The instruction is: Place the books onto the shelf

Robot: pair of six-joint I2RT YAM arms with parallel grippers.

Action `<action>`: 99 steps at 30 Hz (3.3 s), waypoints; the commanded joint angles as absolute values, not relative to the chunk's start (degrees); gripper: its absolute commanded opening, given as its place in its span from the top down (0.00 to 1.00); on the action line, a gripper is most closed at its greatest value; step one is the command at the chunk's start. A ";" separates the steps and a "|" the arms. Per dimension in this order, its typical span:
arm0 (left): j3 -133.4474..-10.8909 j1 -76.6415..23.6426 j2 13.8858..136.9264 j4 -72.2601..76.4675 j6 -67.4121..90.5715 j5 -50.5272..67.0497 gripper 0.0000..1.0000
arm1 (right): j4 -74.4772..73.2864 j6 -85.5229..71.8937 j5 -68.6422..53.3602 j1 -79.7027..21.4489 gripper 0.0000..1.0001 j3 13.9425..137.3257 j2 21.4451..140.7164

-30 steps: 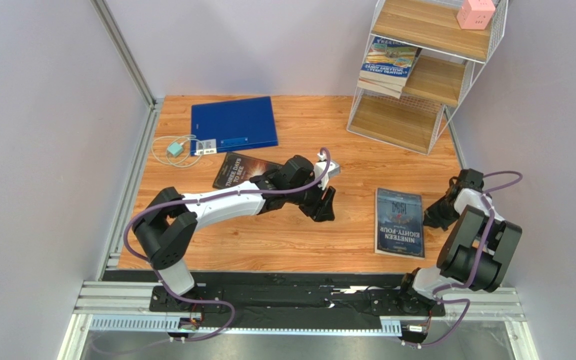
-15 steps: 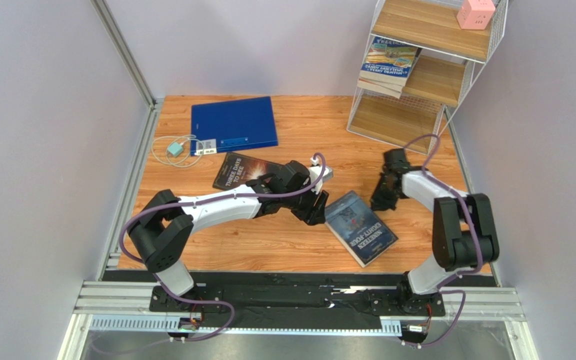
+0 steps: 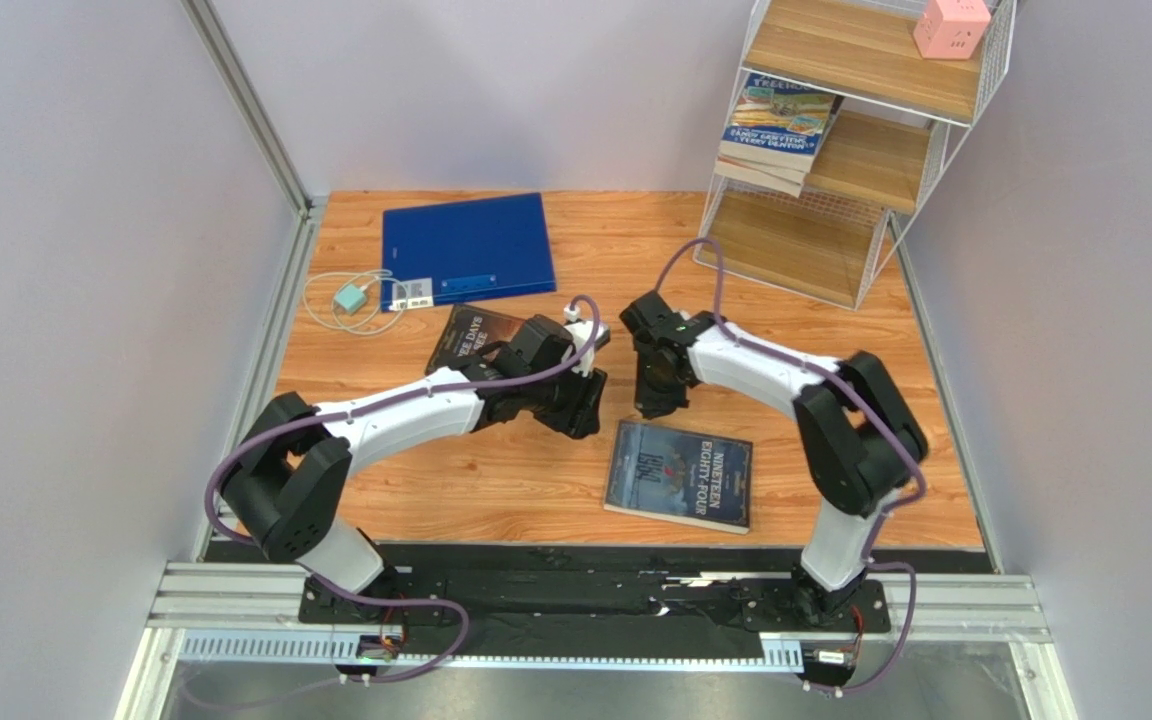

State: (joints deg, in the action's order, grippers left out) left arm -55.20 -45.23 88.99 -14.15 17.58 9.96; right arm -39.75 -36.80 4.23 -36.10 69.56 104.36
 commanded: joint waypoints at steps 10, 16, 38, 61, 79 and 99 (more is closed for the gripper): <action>-60.47 -41.13 95.00 -17.67 12.92 12.74 0.42 | -41.92 -44.04 5.63 -24.87 0.93 48.62 69.53; -64.59 -41.48 99.05 -17.58 11.87 15.64 0.42 | -42.62 -47.11 -4.21 -26.27 0.91 42.02 62.67; -84.10 -44.91 114.87 -25.40 8.70 15.82 0.15 | -61.87 -57.92 -9.50 -42.36 0.93 27.69 41.76; -81.57 -49.39 115.58 -29.27 10.02 15.12 0.14 | -48.00 -46.41 11.42 -39.03 0.95 41.48 72.06; -60.82 -51.24 102.57 -19.86 18.45 18.90 0.14 | -40.96 -34.28 10.20 -32.96 0.95 71.44 101.95; -55.28 -49.57 93.68 -26.89 28.39 1.32 1.00 | -32.28 -27.07 -3.95 -24.96 0.52 55.99 82.80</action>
